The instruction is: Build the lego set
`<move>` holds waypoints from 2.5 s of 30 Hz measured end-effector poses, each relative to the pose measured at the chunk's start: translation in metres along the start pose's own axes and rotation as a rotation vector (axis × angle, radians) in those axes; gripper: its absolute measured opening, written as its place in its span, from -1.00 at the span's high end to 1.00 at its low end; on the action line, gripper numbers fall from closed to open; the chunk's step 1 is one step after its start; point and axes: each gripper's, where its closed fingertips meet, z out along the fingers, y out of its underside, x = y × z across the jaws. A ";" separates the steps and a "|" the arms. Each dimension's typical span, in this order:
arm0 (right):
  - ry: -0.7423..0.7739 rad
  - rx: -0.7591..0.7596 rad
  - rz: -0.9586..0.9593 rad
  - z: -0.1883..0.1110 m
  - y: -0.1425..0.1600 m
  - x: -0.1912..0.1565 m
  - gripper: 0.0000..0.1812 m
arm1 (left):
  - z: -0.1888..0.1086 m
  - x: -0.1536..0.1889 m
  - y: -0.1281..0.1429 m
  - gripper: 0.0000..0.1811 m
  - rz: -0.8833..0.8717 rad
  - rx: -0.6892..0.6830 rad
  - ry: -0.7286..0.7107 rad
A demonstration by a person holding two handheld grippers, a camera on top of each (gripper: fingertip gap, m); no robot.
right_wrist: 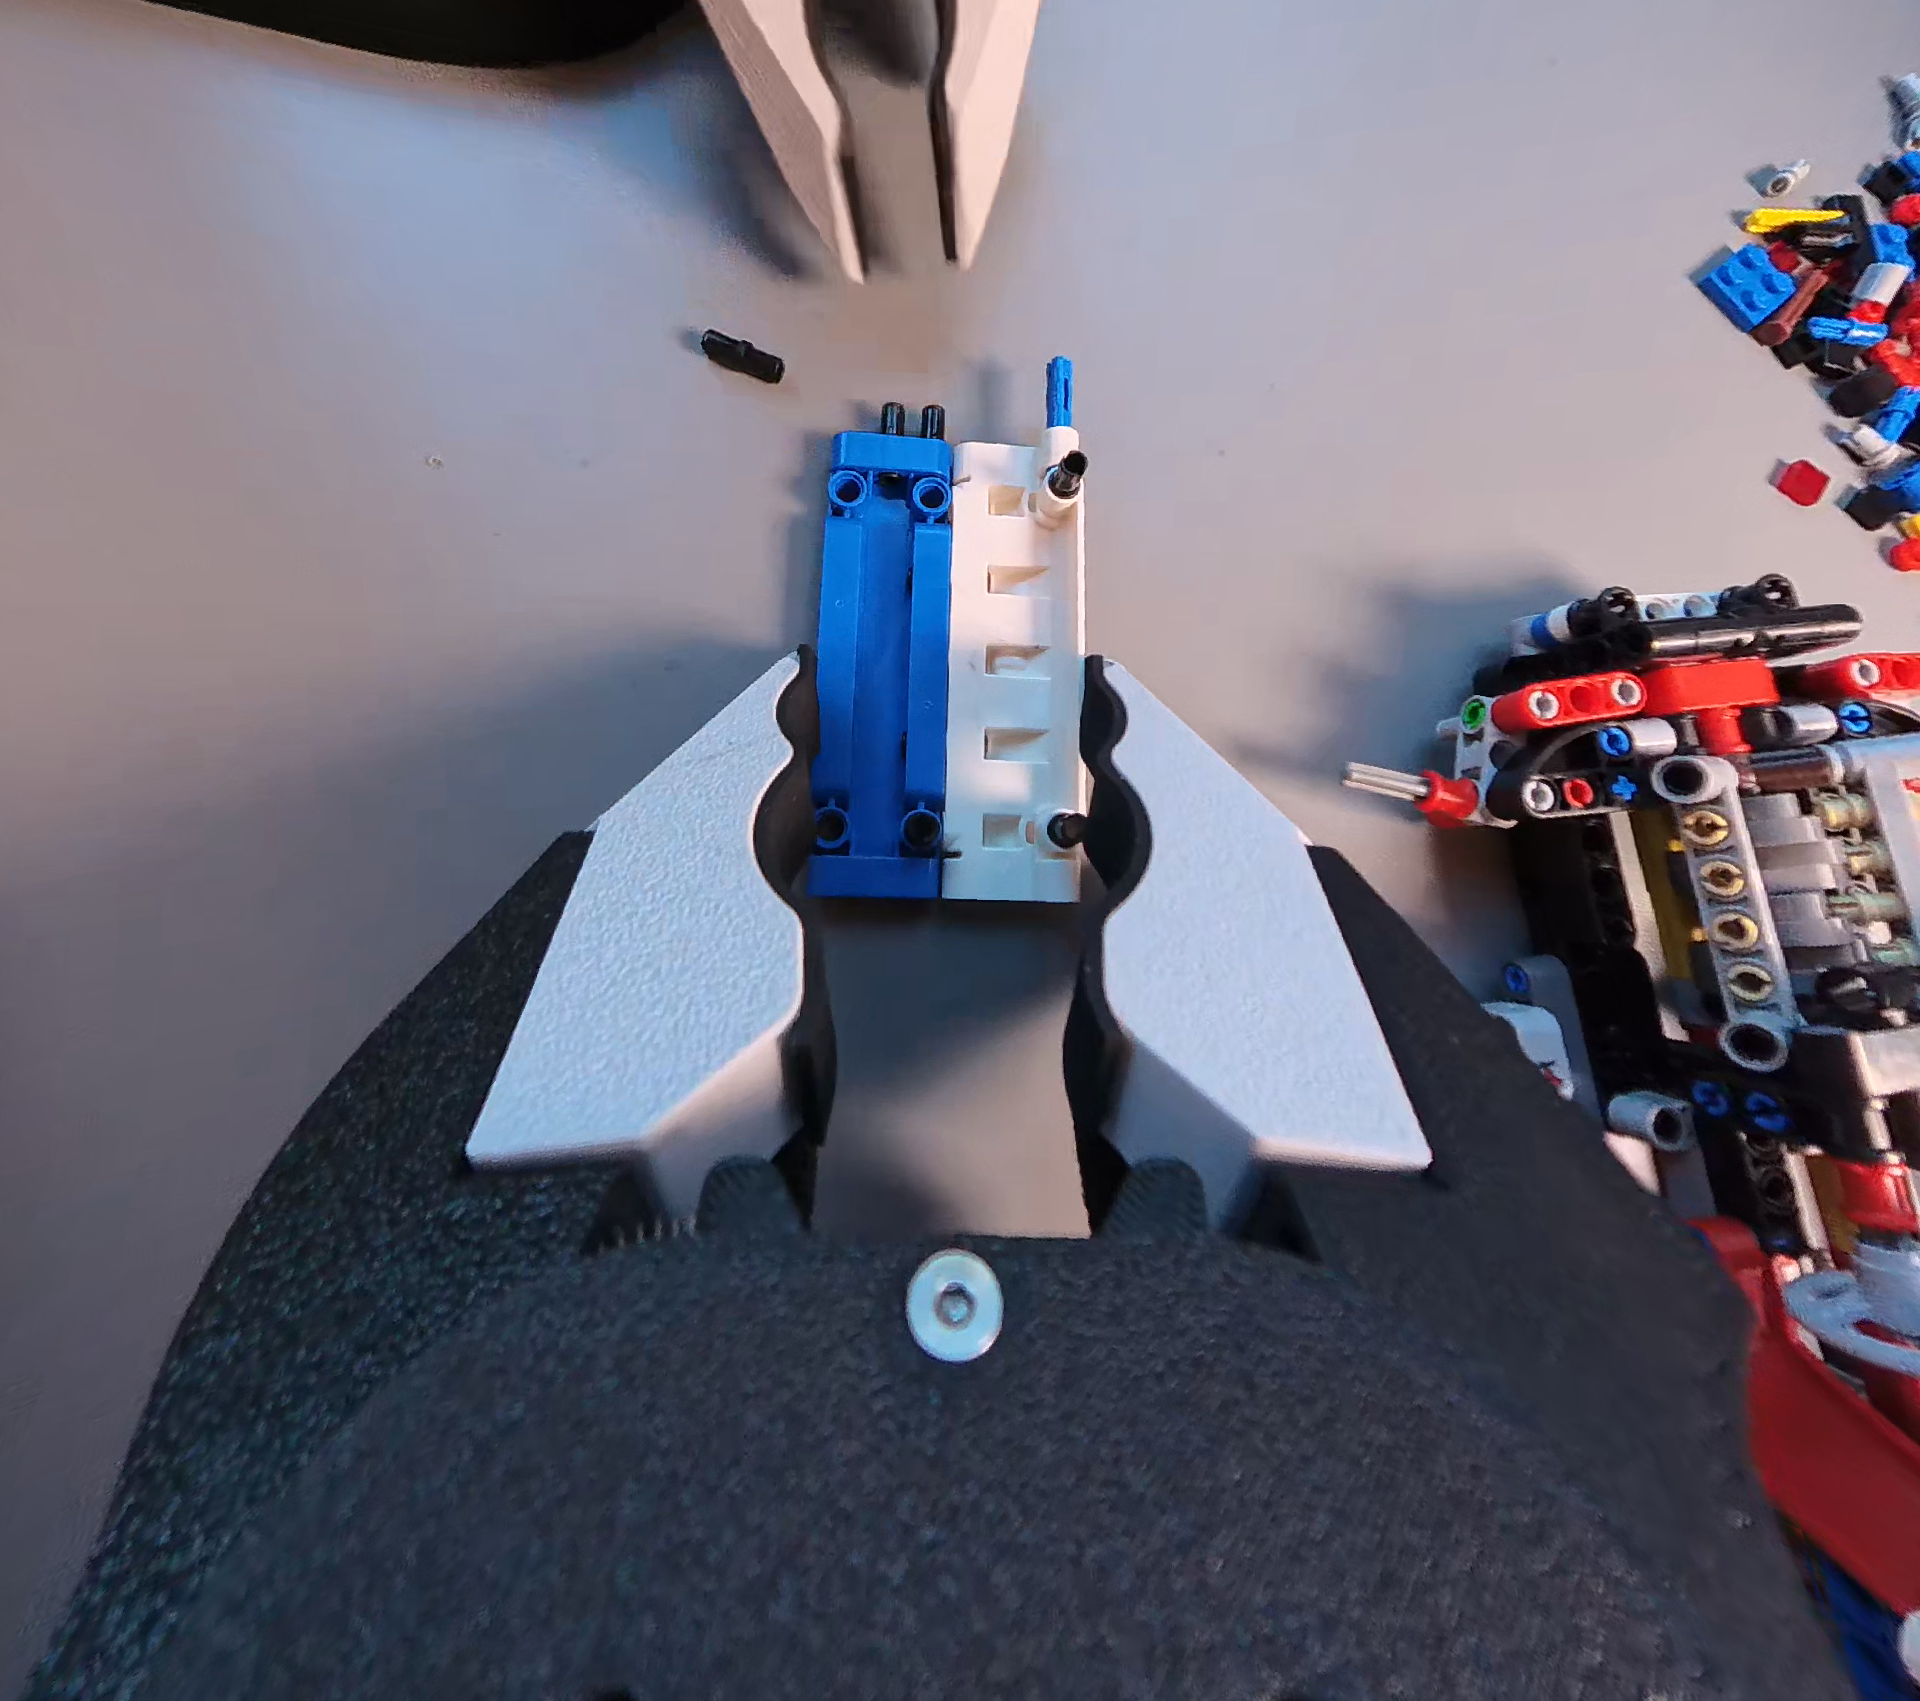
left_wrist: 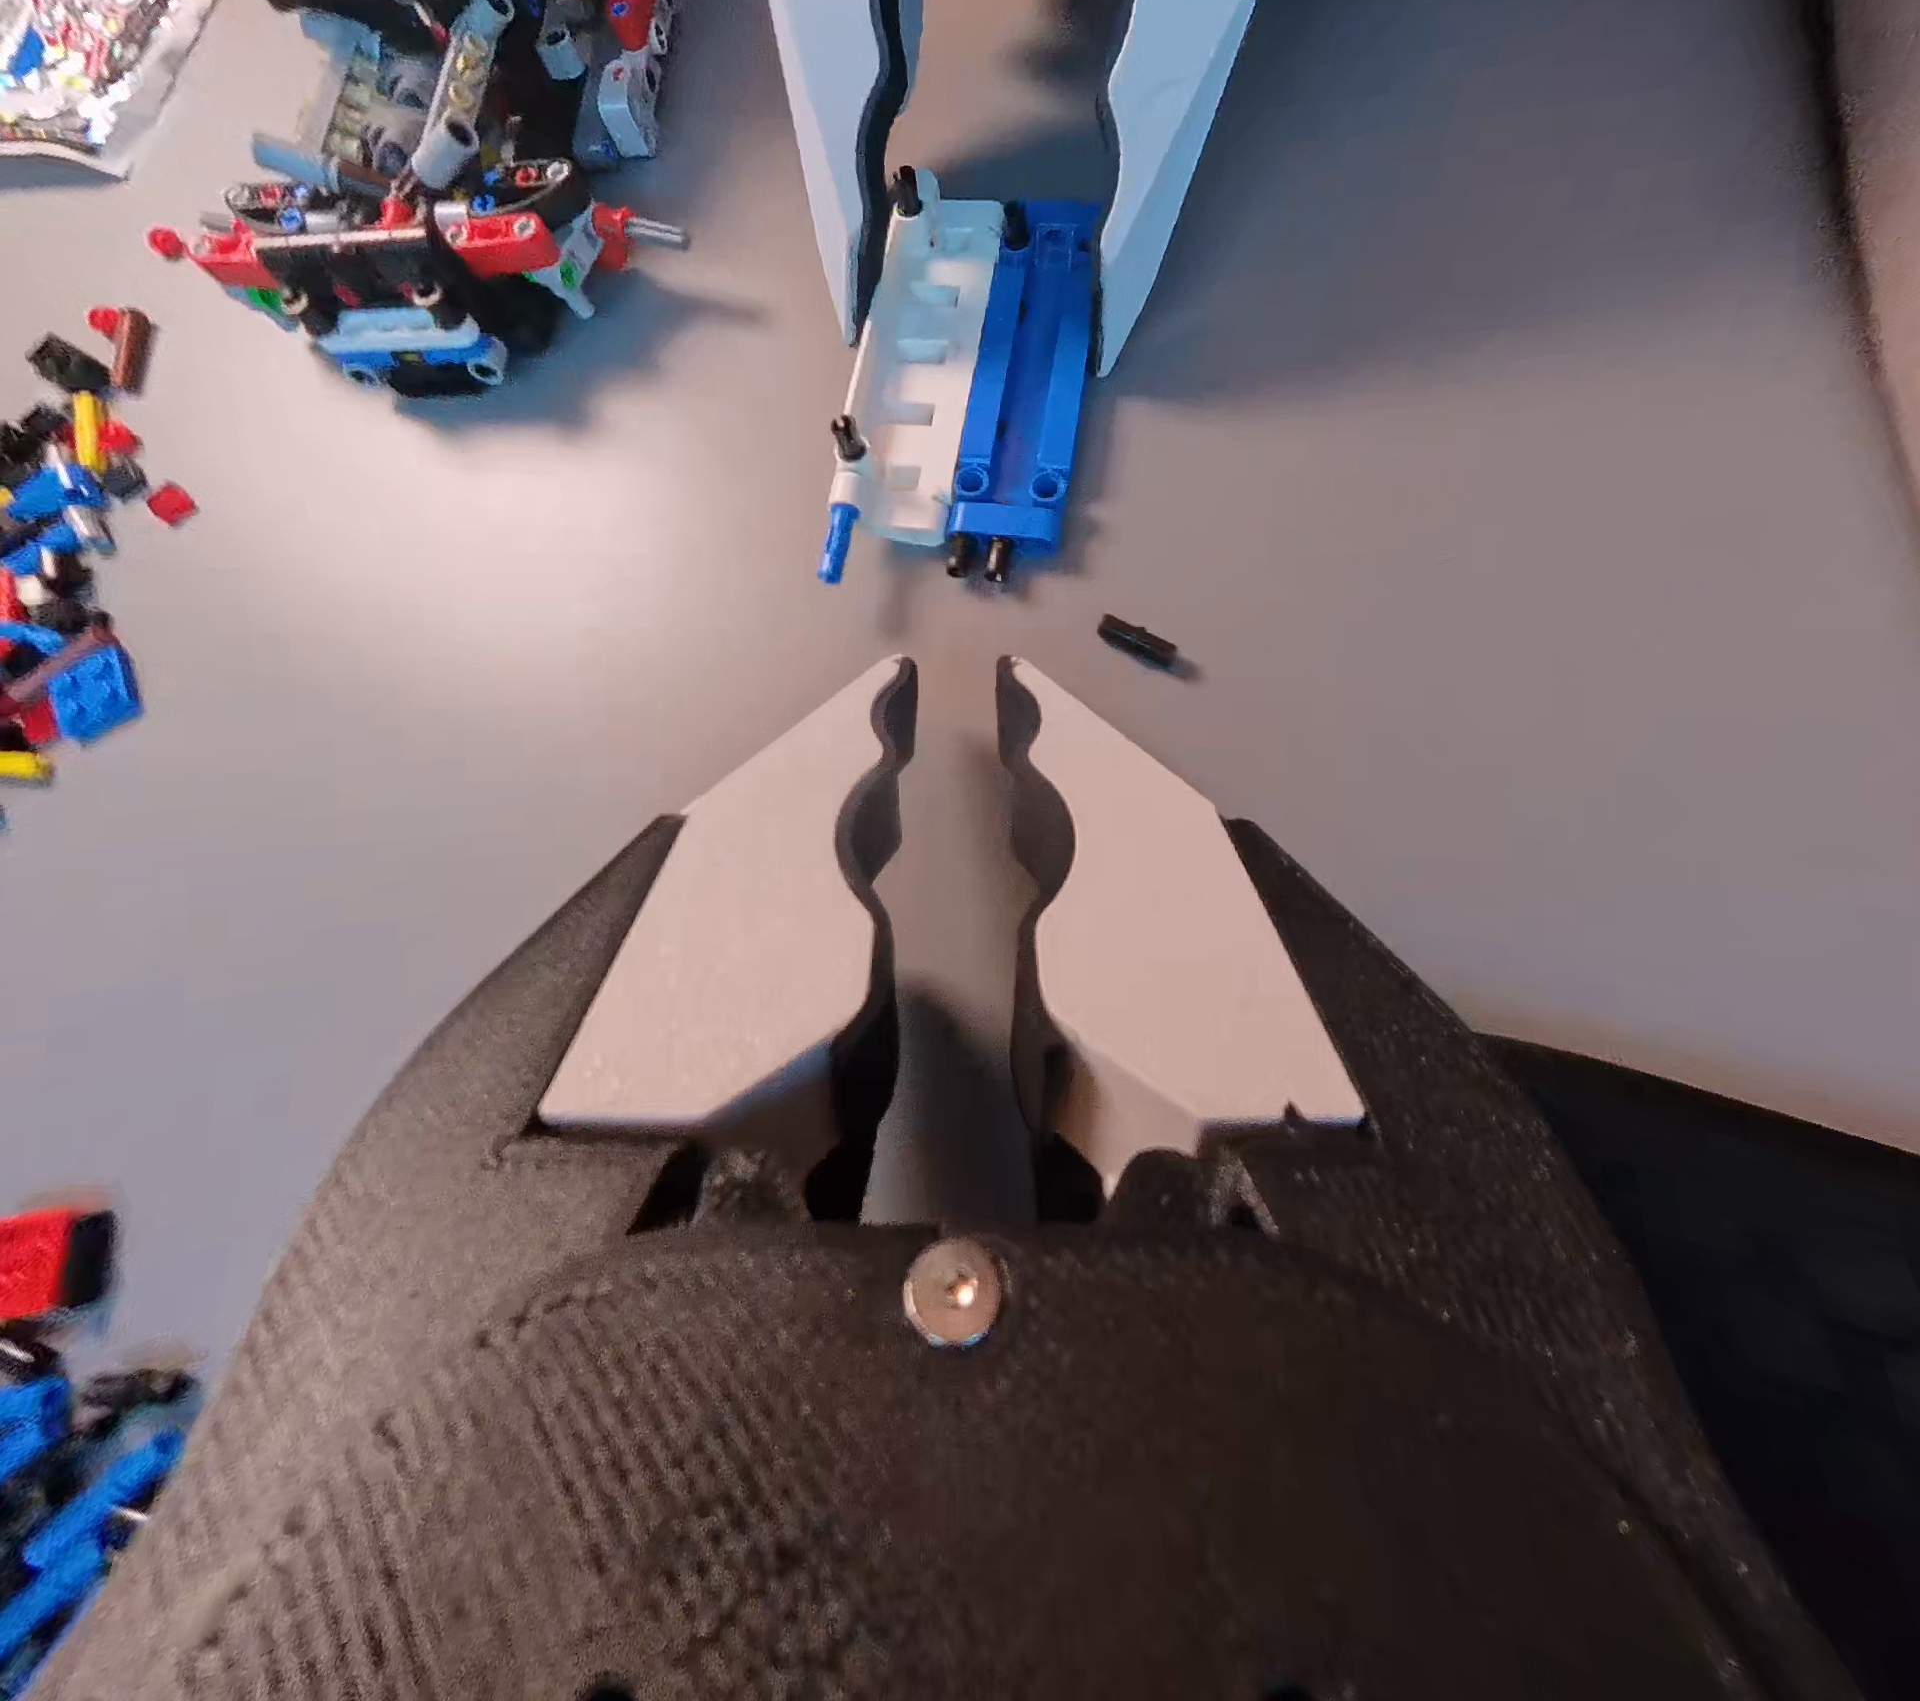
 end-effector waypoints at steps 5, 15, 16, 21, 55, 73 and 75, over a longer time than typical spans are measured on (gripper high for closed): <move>0.009 0.003 0.008 0.000 0.000 0.001 0.45 | -0.015 0.023 -0.001 0.87 -0.079 -0.024 -0.041; 0.032 0.004 0.013 0.000 -0.001 0.002 0.46 | 0.007 0.036 0.005 0.82 -0.143 -0.155 0.026; 0.033 0.008 0.013 0.000 -0.001 0.002 0.46 | 0.007 0.035 0.005 0.82 -0.143 -0.155 0.024; 0.039 0.021 0.004 0.000 -0.001 0.002 0.45 | 0.007 0.032 0.006 0.95 -0.154 -0.151 0.022; 0.032 0.044 -0.021 -0.001 -0.001 0.001 0.45 | 0.014 0.022 0.001 0.98 -0.117 -0.140 0.022; 0.008 0.045 -0.028 -0.001 0.000 0.000 0.46 | 0.022 0.014 -0.006 0.98 0.064 -0.010 0.030; 0.008 0.048 -0.029 -0.001 0.000 0.000 0.46 | 0.022 0.013 -0.007 0.98 0.071 -0.007 0.019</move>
